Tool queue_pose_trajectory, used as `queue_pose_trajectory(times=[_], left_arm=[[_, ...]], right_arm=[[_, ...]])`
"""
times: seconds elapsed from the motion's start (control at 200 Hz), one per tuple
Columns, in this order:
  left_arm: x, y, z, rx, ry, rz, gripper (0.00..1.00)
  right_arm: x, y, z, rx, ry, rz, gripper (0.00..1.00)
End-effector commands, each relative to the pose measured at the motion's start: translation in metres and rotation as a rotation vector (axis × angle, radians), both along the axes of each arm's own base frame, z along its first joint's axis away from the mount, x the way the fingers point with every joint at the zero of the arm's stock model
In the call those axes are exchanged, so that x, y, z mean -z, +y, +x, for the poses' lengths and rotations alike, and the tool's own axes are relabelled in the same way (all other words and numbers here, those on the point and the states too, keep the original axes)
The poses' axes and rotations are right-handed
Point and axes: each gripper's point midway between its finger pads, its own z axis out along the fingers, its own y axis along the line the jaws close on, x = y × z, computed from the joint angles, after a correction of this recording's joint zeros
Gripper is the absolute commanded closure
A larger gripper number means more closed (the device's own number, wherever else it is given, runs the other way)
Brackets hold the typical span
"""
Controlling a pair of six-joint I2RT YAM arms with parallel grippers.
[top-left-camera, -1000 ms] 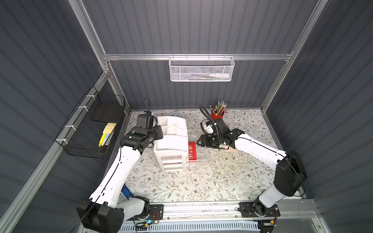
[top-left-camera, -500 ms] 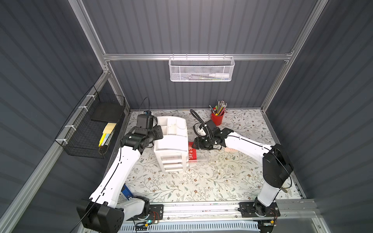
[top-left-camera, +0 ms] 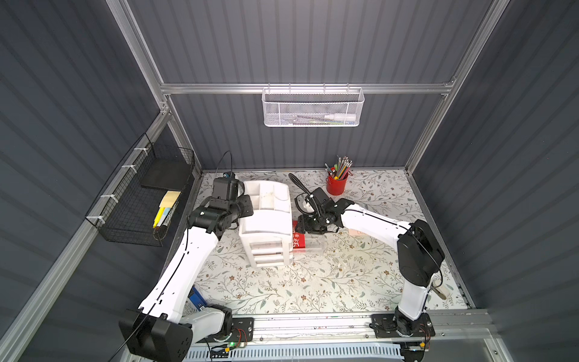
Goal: Take the postcards out of the drawer
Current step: Pick up the postcard from the drawer.
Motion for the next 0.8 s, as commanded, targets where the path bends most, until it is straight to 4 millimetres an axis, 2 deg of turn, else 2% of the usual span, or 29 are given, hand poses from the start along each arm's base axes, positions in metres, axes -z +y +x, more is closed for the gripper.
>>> queue_pose_trajectory(times=[0.0,0.44,0.795], left_arm=[[0.025,0.005,-0.01,0.011,0.091,0.046,1.0],[0.023,0.004,-0.011,0.015,0.086,0.041,1.0],[0.023,0.005,-0.011,0.016,0.086,0.042,1.0]], right_arm=[[0.009,-0.006,0.0,0.009,0.017,-0.058,0.4],[0.015,0.007,-0.003,-0.02,0.059,-0.026,0.4],[0.005,0.025,-0.008,-0.054,0.084,0.092,0.4]])
